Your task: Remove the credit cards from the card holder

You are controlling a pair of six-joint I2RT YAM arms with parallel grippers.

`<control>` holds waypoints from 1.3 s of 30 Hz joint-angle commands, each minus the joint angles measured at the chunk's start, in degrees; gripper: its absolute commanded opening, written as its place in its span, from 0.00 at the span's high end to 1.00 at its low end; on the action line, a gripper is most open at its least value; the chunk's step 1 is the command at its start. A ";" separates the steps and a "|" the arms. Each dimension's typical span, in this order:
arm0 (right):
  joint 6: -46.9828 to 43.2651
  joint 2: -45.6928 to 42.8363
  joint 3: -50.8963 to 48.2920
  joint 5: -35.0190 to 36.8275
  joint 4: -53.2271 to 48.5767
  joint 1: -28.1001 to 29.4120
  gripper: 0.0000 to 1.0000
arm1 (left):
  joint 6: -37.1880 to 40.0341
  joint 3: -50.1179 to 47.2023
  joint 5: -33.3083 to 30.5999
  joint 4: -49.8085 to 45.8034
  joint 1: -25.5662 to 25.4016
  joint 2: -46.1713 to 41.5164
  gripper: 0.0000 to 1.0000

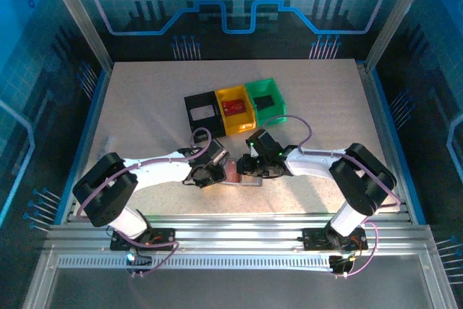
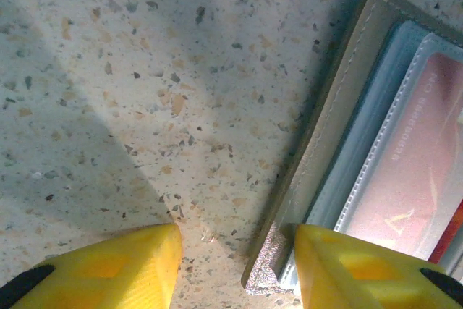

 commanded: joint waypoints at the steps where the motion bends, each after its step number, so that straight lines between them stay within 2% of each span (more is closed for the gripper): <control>1: 0.39 1.60 0.48 -0.88 2.74 0.68 0.77 | -1.58 -2.33 2.23 3.25 -0.55 3.69 0.54; 14: -0.05 0.60 0.98 4.20 -2.17 0.73 0.77 | -2.34 -2.64 2.40 4.88 -2.01 5.93 0.54; 24: 1.15 2.33 -1.00 -1.11 5.82 1.08 0.78 | -2.52 -2.18 3.10 5.94 -2.84 8.10 0.54; 31: 1.57 2.64 -2.06 -2.12 7.49 1.20 0.80 | -2.80 -1.68 3.59 6.94 -3.55 9.87 0.54; 39: -0.04 -0.10 -0.64 3.77 -0.58 1.01 0.77 | -3.13 -1.80 3.76 7.34 -4.00 10.60 0.54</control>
